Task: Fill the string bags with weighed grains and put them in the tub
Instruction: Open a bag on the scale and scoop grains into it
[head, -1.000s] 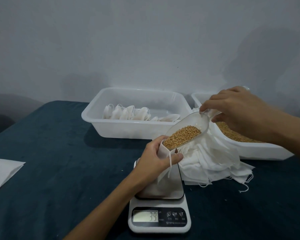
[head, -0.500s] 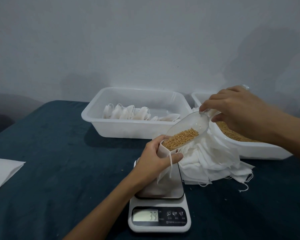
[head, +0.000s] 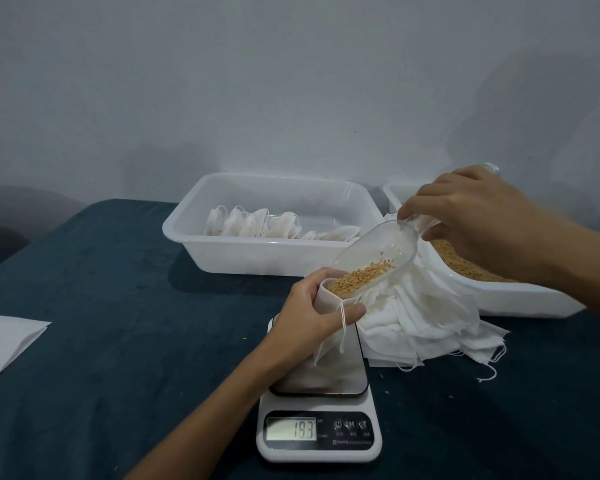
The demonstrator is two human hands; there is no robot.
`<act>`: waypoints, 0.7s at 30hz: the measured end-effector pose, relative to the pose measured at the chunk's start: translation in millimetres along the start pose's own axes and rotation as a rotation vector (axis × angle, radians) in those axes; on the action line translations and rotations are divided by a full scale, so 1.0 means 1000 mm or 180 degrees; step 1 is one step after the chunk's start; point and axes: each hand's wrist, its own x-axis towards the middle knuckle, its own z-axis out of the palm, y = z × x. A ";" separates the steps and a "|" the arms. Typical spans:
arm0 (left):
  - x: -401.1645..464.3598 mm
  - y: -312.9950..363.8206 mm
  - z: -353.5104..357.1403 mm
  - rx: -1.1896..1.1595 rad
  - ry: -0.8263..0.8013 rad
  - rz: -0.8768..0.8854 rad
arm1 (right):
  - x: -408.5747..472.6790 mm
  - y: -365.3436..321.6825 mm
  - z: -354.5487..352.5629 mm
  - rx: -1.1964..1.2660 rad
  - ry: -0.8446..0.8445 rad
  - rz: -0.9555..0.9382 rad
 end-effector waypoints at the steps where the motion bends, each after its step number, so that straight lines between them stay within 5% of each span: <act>1: 0.000 0.000 0.000 0.0000 -0.0001 0.0003 | 0.000 -0.001 0.000 0.0008 0.0000 -0.0010; 21: -0.002 0.005 -0.001 0.0016 0.0294 0.0217 | 0.007 -0.028 -0.022 -0.0575 0.0751 -0.0648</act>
